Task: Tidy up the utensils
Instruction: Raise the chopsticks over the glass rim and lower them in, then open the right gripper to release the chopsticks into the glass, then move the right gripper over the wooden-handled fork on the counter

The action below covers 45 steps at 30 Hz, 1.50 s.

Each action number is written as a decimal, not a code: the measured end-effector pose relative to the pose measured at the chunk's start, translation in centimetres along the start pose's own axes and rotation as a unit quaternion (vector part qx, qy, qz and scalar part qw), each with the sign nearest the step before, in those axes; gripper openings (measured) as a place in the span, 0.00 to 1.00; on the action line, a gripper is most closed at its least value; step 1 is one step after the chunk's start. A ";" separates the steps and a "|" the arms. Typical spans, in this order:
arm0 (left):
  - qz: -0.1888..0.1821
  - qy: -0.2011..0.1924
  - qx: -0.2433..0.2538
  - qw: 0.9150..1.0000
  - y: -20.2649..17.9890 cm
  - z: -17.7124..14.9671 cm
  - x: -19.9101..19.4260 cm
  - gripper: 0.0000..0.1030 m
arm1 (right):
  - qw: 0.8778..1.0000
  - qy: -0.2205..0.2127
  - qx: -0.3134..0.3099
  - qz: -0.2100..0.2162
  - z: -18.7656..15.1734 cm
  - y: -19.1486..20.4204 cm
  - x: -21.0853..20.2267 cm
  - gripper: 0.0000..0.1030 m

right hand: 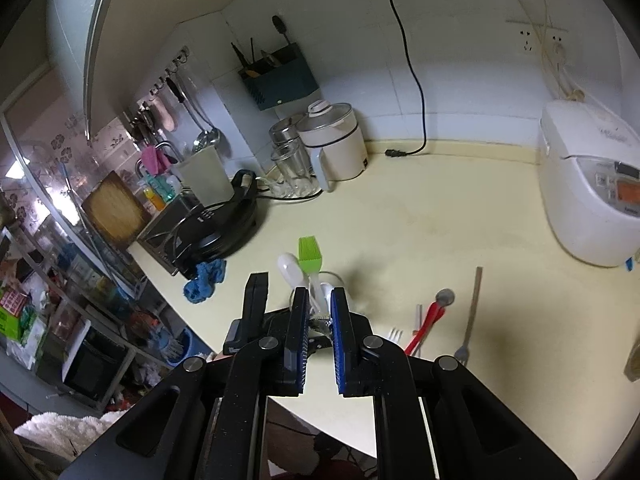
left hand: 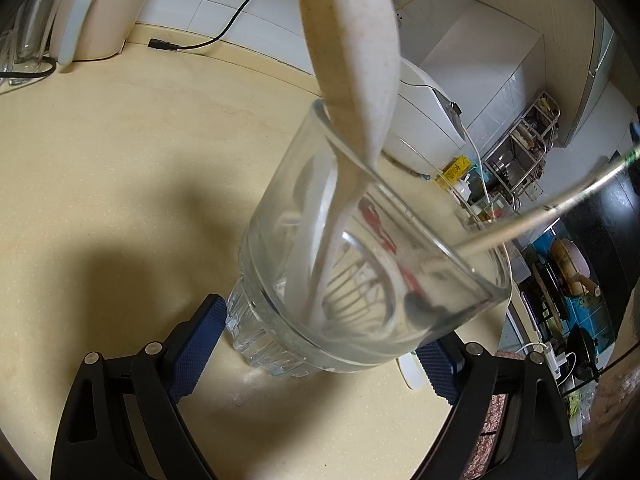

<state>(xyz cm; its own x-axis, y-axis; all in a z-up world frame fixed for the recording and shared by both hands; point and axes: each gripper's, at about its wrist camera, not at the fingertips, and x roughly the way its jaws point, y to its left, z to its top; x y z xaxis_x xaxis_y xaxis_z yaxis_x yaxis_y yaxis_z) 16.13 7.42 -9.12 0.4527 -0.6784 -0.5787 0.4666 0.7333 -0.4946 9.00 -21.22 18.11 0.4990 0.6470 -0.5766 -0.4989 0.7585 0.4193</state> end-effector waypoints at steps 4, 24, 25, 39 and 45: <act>0.000 0.000 0.000 1.000 0.1 0.0 -0.1 0.88 | 1.000 0.007 -0.010 -0.015 1.5 0.5 1.7 0.10; 0.000 0.000 0.000 1.000 0.1 0.0 0.0 0.88 | 0.986 -0.089 -0.059 -0.131 6.5 1.4 7.6 0.24; 0.000 0.000 0.000 1.000 0.1 0.0 0.0 0.88 | 0.985 -0.104 -0.045 -0.129 5.9 0.6 6.8 0.25; 0.000 0.000 0.000 1.000 0.1 0.0 0.0 0.88 | 0.972 -0.151 0.177 0.011 -7.0 -11.8 6.3 0.31; 0.000 0.000 0.000 1.000 0.0 0.0 0.0 0.88 | 0.941 -0.144 0.284 0.110 -13.3 -17.6 10.9 0.31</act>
<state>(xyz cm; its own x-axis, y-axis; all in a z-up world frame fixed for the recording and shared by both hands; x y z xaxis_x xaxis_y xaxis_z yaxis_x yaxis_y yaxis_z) 16.17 7.43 -9.15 0.4528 -0.6791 -0.5778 0.4668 0.7327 -0.4953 13.80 -28.61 -4.86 0.6408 0.7252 -0.2521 -0.1936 0.4704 0.8610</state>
